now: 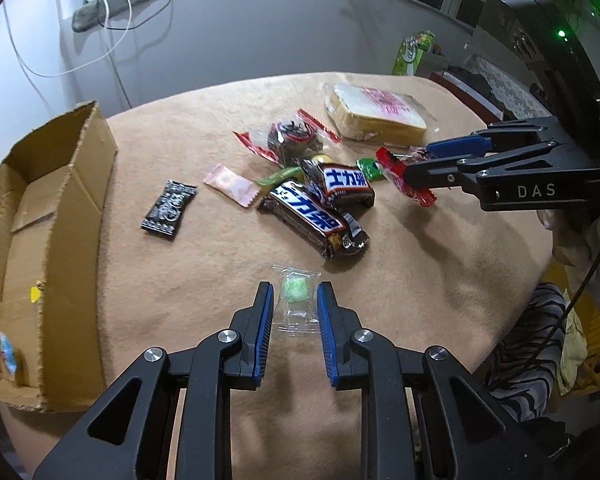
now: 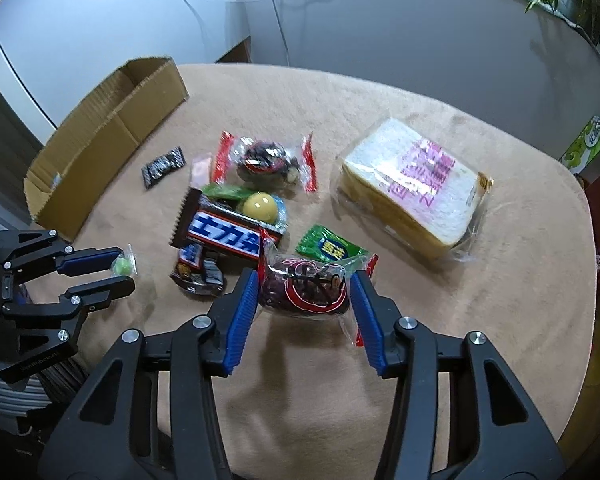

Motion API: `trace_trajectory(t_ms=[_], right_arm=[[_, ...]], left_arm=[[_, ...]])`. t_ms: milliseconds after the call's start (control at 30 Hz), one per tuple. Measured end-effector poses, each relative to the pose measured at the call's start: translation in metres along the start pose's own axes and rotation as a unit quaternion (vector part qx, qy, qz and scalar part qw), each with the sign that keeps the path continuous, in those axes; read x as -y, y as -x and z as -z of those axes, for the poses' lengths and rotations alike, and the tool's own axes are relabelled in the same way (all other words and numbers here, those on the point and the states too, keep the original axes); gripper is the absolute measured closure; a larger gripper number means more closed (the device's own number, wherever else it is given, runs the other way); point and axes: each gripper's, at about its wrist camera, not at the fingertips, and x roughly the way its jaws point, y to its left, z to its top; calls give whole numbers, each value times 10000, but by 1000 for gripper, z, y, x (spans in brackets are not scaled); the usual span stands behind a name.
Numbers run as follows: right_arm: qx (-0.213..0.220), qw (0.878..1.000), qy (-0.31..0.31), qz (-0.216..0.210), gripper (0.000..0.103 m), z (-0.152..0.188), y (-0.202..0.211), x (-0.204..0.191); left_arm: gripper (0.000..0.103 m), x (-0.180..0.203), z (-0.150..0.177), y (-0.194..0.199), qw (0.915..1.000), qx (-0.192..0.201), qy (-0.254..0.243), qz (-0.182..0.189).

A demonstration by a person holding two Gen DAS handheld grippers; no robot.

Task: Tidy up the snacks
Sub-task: 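Close the left tool on the green candy while the right tool grips the red packet, then carry both snacks into the cardboard box and open both tools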

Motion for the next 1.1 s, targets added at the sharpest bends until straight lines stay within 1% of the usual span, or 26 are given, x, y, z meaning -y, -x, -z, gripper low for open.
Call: trace_trajectory(t_ms=[200, 433, 667, 833, 1100], right_arm=[[251, 9995, 165, -92, 53, -16, 19, -22], [444, 9980, 418, -194, 53, -44, 29, -56], [537, 9953, 747, -291, 53, -74, 27, -96], [574, 9929, 989, -337, 53, -97, 21, -128], [541, 9897, 1249, -438, 53, -125, 6, -170]], left_arm=[[82, -14, -4, 17, 9997, 208, 97, -35], [82, -43, -6, 47, 9984, 452, 223, -237], [82, -75, -8, 73, 9959, 651, 379, -506], [82, -97, -7, 84, 9937, 729, 532, -661], [82, -130, 1, 96, 9906, 784, 749, -840]])
